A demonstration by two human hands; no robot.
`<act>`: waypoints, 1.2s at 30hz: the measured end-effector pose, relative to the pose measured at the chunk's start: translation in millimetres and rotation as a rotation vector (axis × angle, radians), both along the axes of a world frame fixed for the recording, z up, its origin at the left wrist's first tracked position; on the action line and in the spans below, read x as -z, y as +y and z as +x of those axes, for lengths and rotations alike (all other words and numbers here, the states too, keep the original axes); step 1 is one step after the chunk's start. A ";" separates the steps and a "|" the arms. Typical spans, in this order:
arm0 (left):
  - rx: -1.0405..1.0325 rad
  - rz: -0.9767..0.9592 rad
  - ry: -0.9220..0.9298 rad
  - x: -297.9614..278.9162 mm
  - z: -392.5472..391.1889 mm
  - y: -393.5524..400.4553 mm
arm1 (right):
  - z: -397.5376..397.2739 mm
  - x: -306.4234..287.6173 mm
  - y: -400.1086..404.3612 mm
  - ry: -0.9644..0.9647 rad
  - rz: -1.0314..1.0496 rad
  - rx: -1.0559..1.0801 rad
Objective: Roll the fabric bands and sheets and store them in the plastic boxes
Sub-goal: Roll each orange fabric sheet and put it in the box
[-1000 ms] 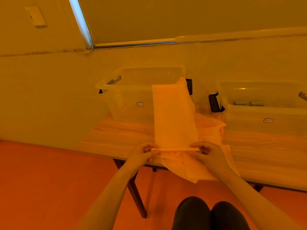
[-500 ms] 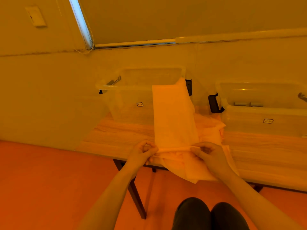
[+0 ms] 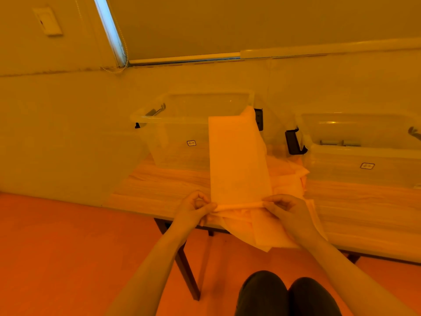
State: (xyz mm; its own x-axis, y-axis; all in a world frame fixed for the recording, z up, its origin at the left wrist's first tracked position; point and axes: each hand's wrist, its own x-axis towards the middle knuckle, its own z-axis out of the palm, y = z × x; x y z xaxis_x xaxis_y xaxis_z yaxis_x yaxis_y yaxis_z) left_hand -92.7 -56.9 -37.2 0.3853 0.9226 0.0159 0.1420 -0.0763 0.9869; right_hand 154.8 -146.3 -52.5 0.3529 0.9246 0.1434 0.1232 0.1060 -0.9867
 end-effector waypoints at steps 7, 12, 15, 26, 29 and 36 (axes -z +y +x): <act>-0.100 0.018 -0.030 1.9 3.7 -1.1 | -0.6 -2.8 -1.9 -0.019 -0.018 0.020; -0.106 -0.009 -0.015 -0.4 5.8 -2.1 | -1.0 -4.1 -2.6 -0.017 -0.061 0.012; -0.087 0.033 0.034 0.7 4.2 -0.2 | -0.4 -2.1 -1.2 -0.014 -0.062 0.030; -0.022 -0.020 -0.006 -0.5 0.7 -0.5 | 0.4 -0.9 0.2 -0.047 -0.025 0.077; -0.001 -0.009 0.009 -2.4 -1.3 1.0 | -0.2 -1.5 0.4 -0.064 -0.030 0.072; -0.024 -0.084 -0.066 -4.5 -1.5 -1.7 | -0.7 -2.7 0.0 -0.041 -0.018 0.091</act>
